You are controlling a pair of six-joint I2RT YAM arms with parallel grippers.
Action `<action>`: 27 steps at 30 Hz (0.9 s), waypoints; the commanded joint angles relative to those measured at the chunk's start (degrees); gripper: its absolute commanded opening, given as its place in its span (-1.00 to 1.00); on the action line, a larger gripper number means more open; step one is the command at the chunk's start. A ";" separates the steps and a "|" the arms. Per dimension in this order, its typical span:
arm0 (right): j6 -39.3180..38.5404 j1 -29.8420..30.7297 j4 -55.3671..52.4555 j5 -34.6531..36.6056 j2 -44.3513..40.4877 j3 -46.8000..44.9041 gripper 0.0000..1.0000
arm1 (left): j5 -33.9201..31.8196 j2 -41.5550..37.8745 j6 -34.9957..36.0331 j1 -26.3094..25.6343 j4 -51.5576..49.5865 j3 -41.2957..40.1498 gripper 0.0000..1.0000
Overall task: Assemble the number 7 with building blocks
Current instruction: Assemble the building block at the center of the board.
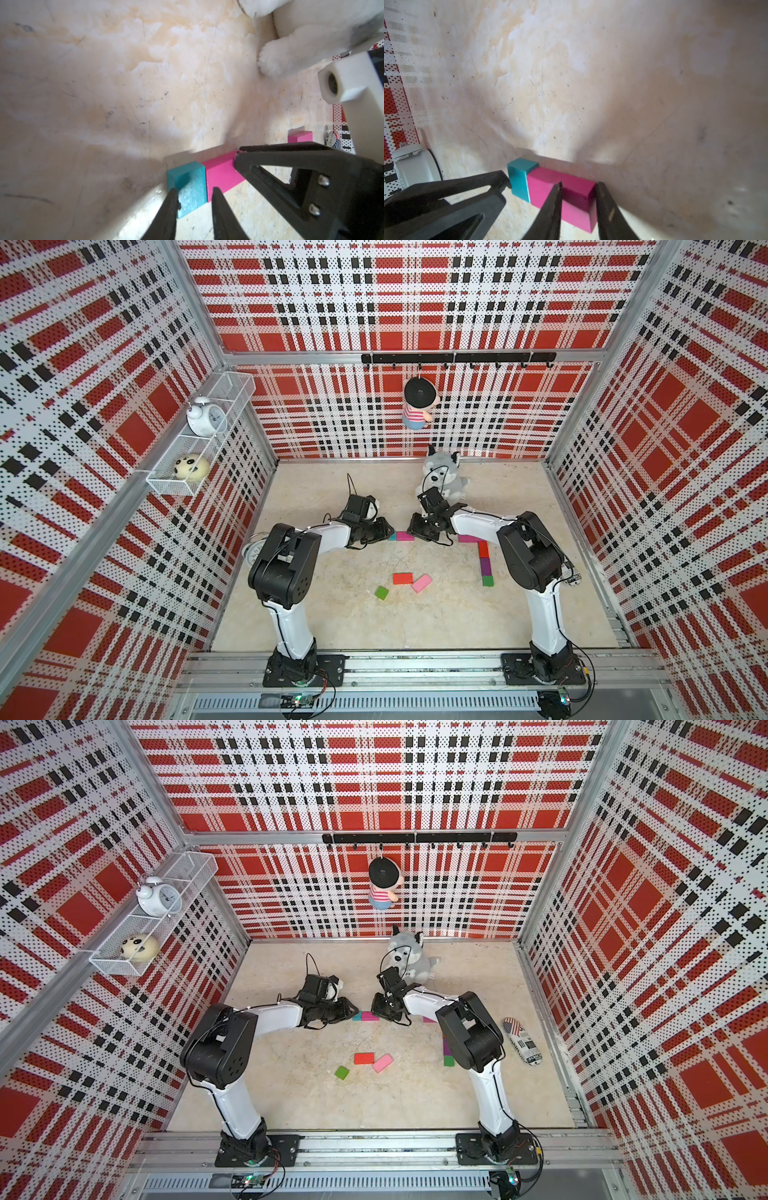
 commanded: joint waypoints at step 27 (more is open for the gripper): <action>-3.91 -1.22 0.64 1.48 -2.68 -0.04 0.03 | -0.78 -1.02 0.17 1.25 0.23 0.29 -0.15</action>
